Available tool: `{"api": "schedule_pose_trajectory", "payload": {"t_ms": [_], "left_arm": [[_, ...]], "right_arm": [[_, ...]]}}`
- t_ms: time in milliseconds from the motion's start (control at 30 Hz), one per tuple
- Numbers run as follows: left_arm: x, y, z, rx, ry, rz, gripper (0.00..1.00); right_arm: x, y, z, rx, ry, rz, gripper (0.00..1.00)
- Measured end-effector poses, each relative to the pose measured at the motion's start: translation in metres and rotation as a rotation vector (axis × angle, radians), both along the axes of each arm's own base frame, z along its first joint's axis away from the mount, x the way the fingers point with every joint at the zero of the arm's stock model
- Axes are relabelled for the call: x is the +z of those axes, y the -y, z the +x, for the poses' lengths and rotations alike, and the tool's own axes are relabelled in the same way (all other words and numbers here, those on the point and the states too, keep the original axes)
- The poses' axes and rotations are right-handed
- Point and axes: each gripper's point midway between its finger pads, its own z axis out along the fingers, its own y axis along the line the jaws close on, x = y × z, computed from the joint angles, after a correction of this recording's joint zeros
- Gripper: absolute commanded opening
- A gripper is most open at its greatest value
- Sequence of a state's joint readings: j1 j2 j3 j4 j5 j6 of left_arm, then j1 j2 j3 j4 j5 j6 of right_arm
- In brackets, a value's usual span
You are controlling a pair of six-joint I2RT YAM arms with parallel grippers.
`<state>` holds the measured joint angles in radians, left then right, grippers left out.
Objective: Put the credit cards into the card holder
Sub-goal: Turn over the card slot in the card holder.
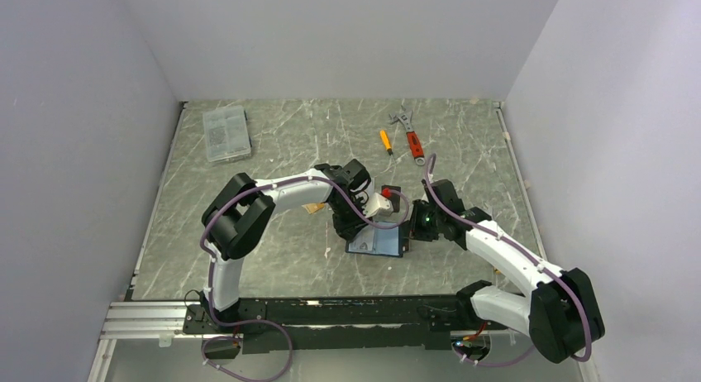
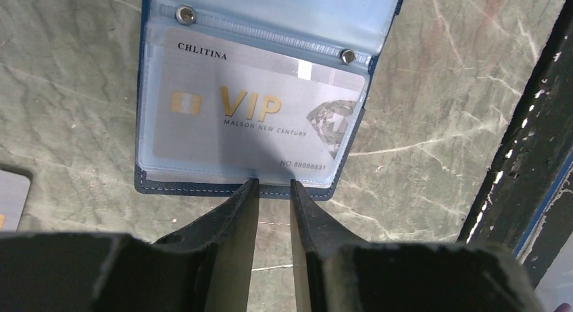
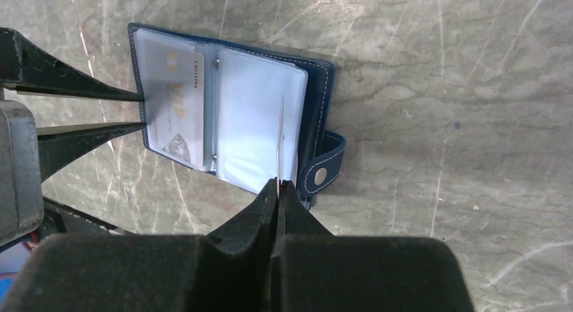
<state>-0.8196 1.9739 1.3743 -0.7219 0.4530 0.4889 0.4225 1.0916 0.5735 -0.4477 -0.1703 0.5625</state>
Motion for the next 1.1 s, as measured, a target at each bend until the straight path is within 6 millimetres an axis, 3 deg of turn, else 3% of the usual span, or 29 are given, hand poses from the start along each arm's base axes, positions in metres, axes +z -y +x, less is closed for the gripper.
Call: {"api": "schedule_pose_trajectory", "payload": {"t_ms": [567, 1100], "left_arm": [[0.006, 0.000, 0.000, -0.003, -0.005, -0.001, 0.29], [0.008, 0.002, 0.000, -0.007, -0.011, -0.011, 0.27]], "right_arm": [[-0.019, 0.002, -0.012, -0.028, -0.063, -0.007, 0.00], [-0.020, -0.004, -0.013, -0.030, -0.067, 0.030, 0.00]]}}
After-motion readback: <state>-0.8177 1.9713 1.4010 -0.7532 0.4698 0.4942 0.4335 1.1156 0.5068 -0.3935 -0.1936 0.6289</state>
